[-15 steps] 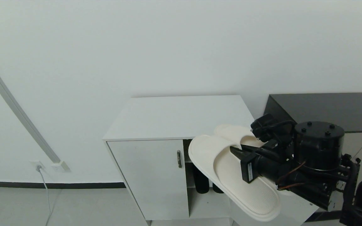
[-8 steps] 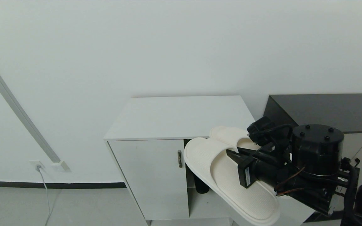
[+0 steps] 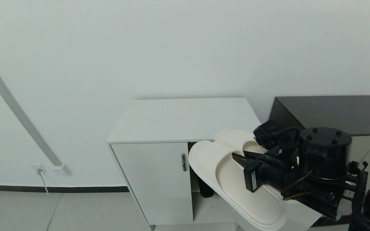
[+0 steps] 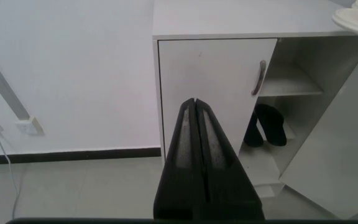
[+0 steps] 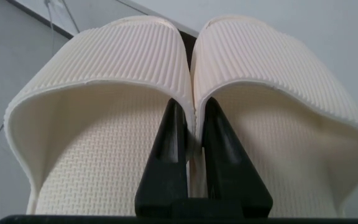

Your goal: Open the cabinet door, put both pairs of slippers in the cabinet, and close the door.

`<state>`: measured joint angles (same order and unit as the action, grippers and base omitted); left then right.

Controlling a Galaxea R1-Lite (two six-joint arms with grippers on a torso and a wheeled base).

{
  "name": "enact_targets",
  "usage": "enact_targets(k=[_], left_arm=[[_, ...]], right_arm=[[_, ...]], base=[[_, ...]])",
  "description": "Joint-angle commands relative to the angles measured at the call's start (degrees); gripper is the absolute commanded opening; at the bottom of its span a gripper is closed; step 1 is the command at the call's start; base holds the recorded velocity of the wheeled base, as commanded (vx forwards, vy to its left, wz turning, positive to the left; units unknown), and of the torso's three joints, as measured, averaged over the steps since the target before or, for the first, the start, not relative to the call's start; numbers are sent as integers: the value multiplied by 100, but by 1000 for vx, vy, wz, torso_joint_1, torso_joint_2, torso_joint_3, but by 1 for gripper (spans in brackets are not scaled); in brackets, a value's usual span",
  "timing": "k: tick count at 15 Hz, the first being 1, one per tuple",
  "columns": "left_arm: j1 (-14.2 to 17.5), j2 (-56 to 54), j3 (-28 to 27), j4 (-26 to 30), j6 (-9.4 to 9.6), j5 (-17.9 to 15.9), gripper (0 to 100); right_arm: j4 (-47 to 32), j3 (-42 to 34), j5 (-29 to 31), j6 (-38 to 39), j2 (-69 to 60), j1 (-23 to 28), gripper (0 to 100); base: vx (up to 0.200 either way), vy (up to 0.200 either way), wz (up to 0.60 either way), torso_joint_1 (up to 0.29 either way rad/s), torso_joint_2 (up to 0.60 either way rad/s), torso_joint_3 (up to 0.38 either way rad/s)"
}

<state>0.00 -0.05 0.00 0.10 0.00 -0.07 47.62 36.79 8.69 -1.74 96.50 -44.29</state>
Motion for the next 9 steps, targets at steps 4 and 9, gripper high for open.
enact_targets(k=[4, 9], left_arm=[[0, 5, 0, 8, 0, 7, 0], [0, 5, 0, -1, 0, -1, 0]], right_arm=[[2, -23, 1, -1, 9, -18, 0], [2, -40, 1, -1, -8, -54, 0]], base=[[0, 0, 0, -103, 250, 136], [0, 0, 0, -197, 468, 260]])
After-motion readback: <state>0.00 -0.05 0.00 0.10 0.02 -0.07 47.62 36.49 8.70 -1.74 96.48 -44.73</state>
